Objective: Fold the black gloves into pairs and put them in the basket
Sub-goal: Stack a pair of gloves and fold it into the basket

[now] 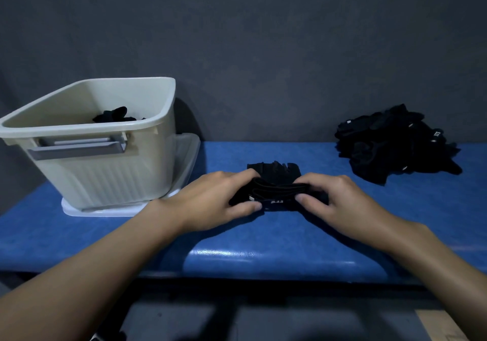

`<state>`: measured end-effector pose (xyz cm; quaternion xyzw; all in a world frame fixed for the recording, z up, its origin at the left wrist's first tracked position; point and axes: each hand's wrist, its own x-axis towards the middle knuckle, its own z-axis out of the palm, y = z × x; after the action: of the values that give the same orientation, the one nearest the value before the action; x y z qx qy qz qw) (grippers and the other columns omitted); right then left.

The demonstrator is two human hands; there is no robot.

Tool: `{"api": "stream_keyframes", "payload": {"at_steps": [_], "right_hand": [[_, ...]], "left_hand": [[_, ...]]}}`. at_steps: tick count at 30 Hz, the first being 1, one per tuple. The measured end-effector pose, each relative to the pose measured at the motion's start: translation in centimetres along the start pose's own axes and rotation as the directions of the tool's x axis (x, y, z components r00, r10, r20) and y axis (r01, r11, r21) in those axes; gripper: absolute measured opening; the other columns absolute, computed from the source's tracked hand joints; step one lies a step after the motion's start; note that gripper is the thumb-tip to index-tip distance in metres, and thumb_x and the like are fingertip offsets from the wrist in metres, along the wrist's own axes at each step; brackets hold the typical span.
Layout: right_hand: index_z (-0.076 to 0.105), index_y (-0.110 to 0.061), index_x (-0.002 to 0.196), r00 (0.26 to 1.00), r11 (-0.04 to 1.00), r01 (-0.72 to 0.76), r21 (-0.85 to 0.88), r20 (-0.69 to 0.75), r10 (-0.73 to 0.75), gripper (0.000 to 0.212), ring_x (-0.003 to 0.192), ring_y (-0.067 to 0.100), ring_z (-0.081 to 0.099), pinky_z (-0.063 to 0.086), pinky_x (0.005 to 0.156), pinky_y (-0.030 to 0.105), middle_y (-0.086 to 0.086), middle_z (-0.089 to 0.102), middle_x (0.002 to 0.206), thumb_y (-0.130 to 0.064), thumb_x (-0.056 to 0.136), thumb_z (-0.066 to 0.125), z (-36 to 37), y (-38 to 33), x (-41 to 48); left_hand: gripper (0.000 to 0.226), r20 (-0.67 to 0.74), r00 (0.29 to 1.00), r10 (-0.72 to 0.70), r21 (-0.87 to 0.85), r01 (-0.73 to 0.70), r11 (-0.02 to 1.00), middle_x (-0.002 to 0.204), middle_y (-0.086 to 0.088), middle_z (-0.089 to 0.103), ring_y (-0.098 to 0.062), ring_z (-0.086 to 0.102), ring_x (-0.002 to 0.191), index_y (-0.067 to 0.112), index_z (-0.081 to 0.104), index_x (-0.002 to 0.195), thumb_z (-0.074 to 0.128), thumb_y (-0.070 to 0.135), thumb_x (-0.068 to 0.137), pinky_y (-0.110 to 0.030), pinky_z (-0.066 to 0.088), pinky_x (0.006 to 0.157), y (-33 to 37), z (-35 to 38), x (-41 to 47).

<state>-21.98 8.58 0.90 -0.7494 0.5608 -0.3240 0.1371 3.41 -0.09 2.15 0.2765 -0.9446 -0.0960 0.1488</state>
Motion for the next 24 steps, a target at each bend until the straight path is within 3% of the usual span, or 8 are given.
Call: {"api": "stream_keyframes", "payload": {"at_steps": [2,6,8,12,15,17,20,24], "right_hand": [[0.065,-0.036,0.106,1.000,0.998,-0.005,0.056,-0.024,0.006,0.019,0.082,0.015,0.068,0.054,0.077,0.044,-0.009,0.072,0.088,-0.022,0.093,0.063,0.1,-0.2,0.0],[0.062,-0.038,0.104,0.997,0.992,0.000,0.127,-0.076,0.010,0.019,0.065,0.011,0.058,0.049,0.068,0.039,-0.007,0.063,0.068,-0.023,0.094,0.062,0.3,-0.1,0.3],[0.061,-0.041,0.104,0.995,0.987,-0.012,0.162,-0.097,0.028,0.015,0.064,0.008,0.056,0.048,0.069,0.036,-0.005,0.062,0.067,-0.037,0.091,0.059,0.3,-0.2,0.3],[0.060,-0.044,0.112,0.991,0.967,-0.067,0.247,-0.093,0.093,0.042,0.072,0.015,0.061,0.052,0.074,0.031,-0.007,0.065,0.079,-0.059,0.074,0.063,0.4,-0.2,0.3],[0.062,-0.038,0.111,0.988,0.960,-0.052,0.276,-0.123,0.089,0.034,0.060,0.010,0.054,0.048,0.063,0.025,0.001,0.066,0.088,-0.033,0.081,0.076,0.8,-0.3,0.6],[0.062,-0.031,0.112,0.984,0.938,-0.070,0.339,-0.132,0.121,0.033,0.057,0.009,0.051,0.046,0.059,0.023,0.011,0.067,0.090,-0.017,0.085,0.074,1.0,-0.5,0.9],[0.061,-0.032,0.111,0.974,0.911,-0.103,0.399,-0.147,0.175,0.031,0.063,0.017,0.054,0.047,0.064,0.032,0.018,0.065,0.088,-0.016,0.087,0.072,1.4,-0.4,1.4],[0.061,-0.032,0.109,0.963,0.938,-0.111,0.327,-0.198,0.183,0.024,0.057,0.009,0.045,0.041,0.060,0.029,-0.002,0.052,0.070,-0.021,0.089,0.069,2.2,0.4,2.2]], "left_hand": [[0.026,-0.032,0.999,0.000,-0.036,-0.001,0.999,0.087,0.016,0.062,-0.010,0.058,0.077,0.031,0.049,0.109,0.058,0.050,0.093,-0.035,0.047,0.069,0.0,0.0,0.0],[0.032,-0.037,0.998,-0.042,-0.142,0.036,0.989,0.092,0.015,0.068,-0.008,0.064,0.085,0.032,0.054,0.105,0.049,0.060,0.090,-0.040,0.052,0.076,0.2,0.1,0.1],[0.032,-0.032,0.997,-0.065,-0.214,0.057,0.975,0.094,0.014,0.071,-0.008,0.067,0.089,0.029,0.059,0.110,0.051,0.055,0.093,-0.040,0.052,0.080,0.2,0.3,0.1],[0.035,-0.057,0.992,-0.115,-0.311,0.092,0.946,0.104,0.013,0.072,-0.007,0.067,0.098,0.024,0.064,0.116,0.052,0.050,0.096,-0.039,0.053,0.087,0.1,0.6,0.2],[0.048,-0.083,0.984,-0.156,-0.373,0.114,0.921,0.095,0.006,0.073,-0.017,0.068,0.091,0.021,0.067,0.105,0.047,0.062,0.090,-0.045,0.053,0.082,0.2,0.8,0.4],[0.045,-0.101,0.980,-0.174,-0.388,0.122,0.913,0.088,0.003,0.072,-0.020,0.067,0.085,0.022,0.066,0.098,0.047,0.061,0.090,-0.048,0.052,0.079,0.3,1.1,0.6],[0.027,-0.140,0.964,-0.228,-0.451,0.143,0.881,0.078,-0.001,0.067,-0.015,0.061,0.070,0.028,0.055,0.114,0.056,0.048,0.096,-0.046,0.052,0.072,0.2,1.5,1.2],[0.034,-0.187,0.938,-0.292,-0.474,0.174,0.863,0.082,0.003,0.066,-0.016,0.065,0.078,0.031,0.051,0.123,0.064,0.041,0.093,-0.042,0.054,0.077,-0.2,1.8,1.7]]}}
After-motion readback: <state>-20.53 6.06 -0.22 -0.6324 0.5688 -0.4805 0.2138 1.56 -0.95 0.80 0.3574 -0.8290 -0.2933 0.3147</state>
